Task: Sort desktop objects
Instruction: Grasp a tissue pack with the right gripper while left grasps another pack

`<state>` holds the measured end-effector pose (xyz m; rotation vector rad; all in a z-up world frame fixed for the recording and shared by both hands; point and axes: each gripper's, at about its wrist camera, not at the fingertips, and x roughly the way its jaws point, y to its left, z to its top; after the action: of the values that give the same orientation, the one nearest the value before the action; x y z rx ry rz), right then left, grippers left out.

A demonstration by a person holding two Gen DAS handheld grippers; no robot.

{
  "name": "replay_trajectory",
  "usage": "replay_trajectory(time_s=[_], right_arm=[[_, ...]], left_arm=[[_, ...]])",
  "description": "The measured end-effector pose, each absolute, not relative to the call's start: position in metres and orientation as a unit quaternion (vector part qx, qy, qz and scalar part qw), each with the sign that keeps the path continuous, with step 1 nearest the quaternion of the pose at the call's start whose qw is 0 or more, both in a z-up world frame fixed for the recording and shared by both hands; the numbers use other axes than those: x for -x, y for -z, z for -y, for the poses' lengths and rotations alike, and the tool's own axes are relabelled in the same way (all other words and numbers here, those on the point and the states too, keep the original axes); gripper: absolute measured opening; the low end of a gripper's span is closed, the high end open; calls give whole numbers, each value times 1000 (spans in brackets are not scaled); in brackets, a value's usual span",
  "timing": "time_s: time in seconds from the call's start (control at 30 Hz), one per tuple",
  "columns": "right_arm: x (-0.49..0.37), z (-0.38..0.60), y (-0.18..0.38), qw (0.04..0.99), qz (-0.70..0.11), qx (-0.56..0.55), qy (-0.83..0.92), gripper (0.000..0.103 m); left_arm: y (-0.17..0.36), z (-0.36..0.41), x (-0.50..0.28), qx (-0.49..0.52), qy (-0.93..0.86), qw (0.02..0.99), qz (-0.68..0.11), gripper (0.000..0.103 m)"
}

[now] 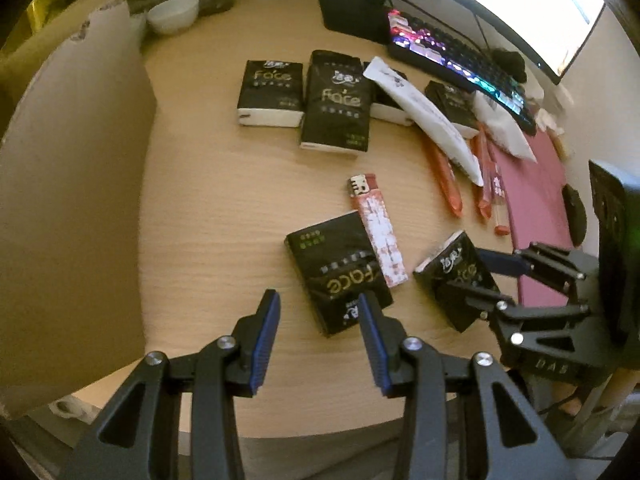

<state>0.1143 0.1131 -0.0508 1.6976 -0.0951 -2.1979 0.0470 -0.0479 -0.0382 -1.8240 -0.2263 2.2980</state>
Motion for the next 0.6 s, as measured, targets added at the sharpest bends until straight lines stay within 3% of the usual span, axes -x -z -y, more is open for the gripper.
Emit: replay_trajectory(time_s=[0.1,0.27,0.53,0.6], right_arm=[[-116,-110,50,180,27,-601,778,48],[-120,-106,49,186,23,-602,777,23],[-117,-103,51,175,9,-601,780,22],[-119,-109,50,171,9,-600,782,22]], left_arm=[[43,46,-42,619,-774,100,83,46],[52,42,-33,624,-770,97,93,56],[56,19,-19,625,-772,97,66,58],[56,12,-17,624,-773,96,53,47]])
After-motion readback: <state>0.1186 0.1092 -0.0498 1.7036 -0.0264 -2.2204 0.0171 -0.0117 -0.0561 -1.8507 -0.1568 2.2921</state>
